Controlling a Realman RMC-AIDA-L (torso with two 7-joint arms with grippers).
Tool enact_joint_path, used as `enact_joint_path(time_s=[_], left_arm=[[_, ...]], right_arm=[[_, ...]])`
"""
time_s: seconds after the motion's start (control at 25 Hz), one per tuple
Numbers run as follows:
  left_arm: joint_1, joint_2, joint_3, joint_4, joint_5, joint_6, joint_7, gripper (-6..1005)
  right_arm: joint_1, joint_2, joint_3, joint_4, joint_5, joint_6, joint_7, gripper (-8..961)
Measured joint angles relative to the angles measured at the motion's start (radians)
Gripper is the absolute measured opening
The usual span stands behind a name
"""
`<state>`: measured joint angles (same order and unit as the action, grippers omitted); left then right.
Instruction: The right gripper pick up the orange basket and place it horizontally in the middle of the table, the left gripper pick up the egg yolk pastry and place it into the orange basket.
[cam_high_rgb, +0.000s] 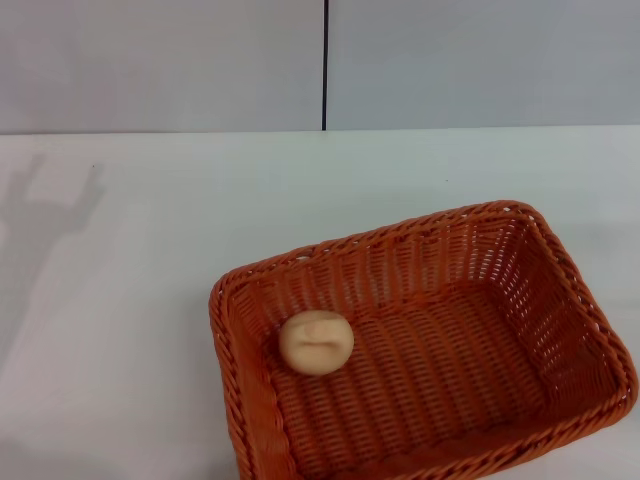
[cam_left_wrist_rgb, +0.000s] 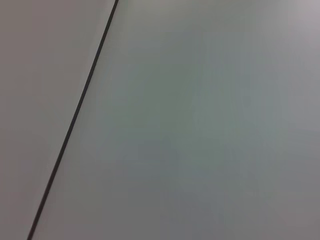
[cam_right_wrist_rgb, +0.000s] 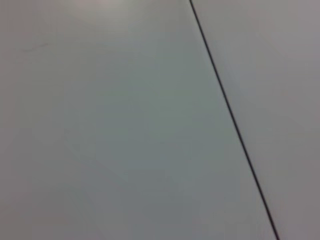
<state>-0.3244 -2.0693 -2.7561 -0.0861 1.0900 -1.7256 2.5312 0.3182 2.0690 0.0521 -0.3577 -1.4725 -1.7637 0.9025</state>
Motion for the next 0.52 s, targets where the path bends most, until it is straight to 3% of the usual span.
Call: enact_joint_path(time_s=[0.52], left_arm=[[-0.005,0.000,0.009,0.021,0.001,0.017,0.001,829]], right_arm=[[0.007,0.000,0.026,0.021,0.000,0.011,-0.001,579]])
